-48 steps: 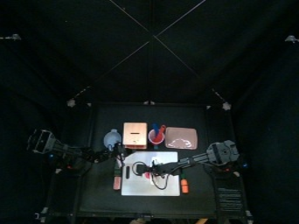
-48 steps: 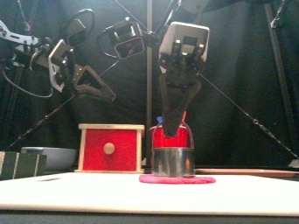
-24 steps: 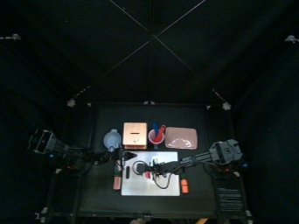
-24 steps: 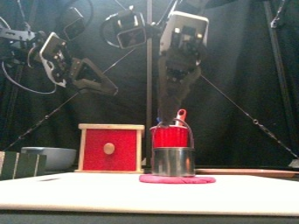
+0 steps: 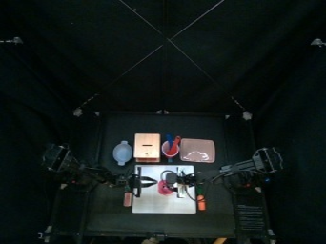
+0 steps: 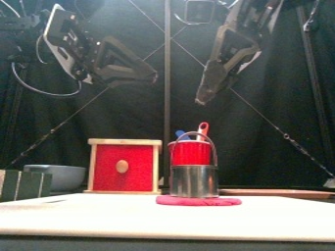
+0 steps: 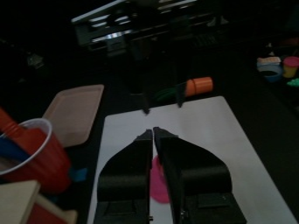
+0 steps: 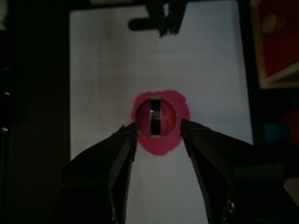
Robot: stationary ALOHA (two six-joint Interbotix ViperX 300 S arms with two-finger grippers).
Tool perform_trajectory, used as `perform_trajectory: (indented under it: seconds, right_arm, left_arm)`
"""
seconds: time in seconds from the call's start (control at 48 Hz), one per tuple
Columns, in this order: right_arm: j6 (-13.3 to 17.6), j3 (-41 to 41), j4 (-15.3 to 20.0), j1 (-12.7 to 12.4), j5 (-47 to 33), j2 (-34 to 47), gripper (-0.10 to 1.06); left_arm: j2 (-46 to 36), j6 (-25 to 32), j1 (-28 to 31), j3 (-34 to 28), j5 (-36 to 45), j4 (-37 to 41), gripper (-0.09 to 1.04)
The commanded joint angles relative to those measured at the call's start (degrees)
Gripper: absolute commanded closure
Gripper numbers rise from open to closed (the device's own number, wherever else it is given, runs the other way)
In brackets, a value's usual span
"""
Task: Get the cutter from the drawer then cut the dough then place the extra dough in the bowl
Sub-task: Cut the dough
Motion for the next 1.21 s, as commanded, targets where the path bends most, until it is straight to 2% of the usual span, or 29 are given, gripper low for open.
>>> perform_trajectory:
  seconds: [0.021,0.125,0.229,0.312,0.354,0.458,0.5,0.583,0.708,0.833,0.979,1.208]
  right_arm:
    - [0.2,7.0,0.4,-1.3,-15.6,-5.1,0.17]
    - [0.1,12.6,0.6,-2.1,-27.8,-6.1,0.17]
    - [-0.6,16.3,0.4,-2.5,-35.9,-5.7,0.17]
    - [-0.3,18.2,0.4,-3.2,-35.8,-4.5,0.17]
    - [0.5,18.5,1.1,-3.3,-34.7,-3.8,0.17]
    - [0.0,17.8,4.3,-3.3,-31.2,-2.3,0.17]
    - [-0.5,17.9,4.6,-3.1,-31.6,-1.8,0.17]
    - [-0.8,19.0,4.6,-3.1,-35.5,-1.1,0.17]
    - [-0.8,22.3,5.0,-3.1,-46.1,-0.5,0.17]
    - [-0.8,25.2,8.3,-2.6,-53.8,1.7,0.17]
    - [-1.5,25.3,12.3,-1.6,-57.0,5.5,0.17]
    - [-5.4,22.0,14.2,-0.8,-57.9,10.3,0.17]
  left_arm:
    - [3.3,-2.5,-0.5,-2.7,-3.9,2.1,0.43]
    - [5.8,-6.9,-0.8,-3.8,-5.6,3.3,0.42]
    - [6.6,-11.2,-1.0,-3.9,-6.3,4.3,0.37]
    - [6.7,-13.8,-1.0,-3.7,-6.4,4.6,0.32]
    - [6.8,-15.0,-1.0,-3.7,-6.4,4.7,0.29]
    - [7.4,-17.4,-1.1,-4.0,-6.5,5.1,0.22]
    - [8.1,-18.4,-1.1,-4.1,-6.6,5.1,0.19]
    - [9.7,-19.5,-1.8,-4.5,-7.6,4.9,0.16]
    - [12.7,-20.0,-2.3,-4.8,-10.1,4.7,0.15]
    - [15.3,-19.8,-2.3,-4.6,-11.3,4.7,0.14]
    - [16.4,-19.5,-1.8,-4.3,-11.2,4.4,0.13]
    - [16.3,-19.2,0.7,-3.3,-11.1,4.5,0.12]
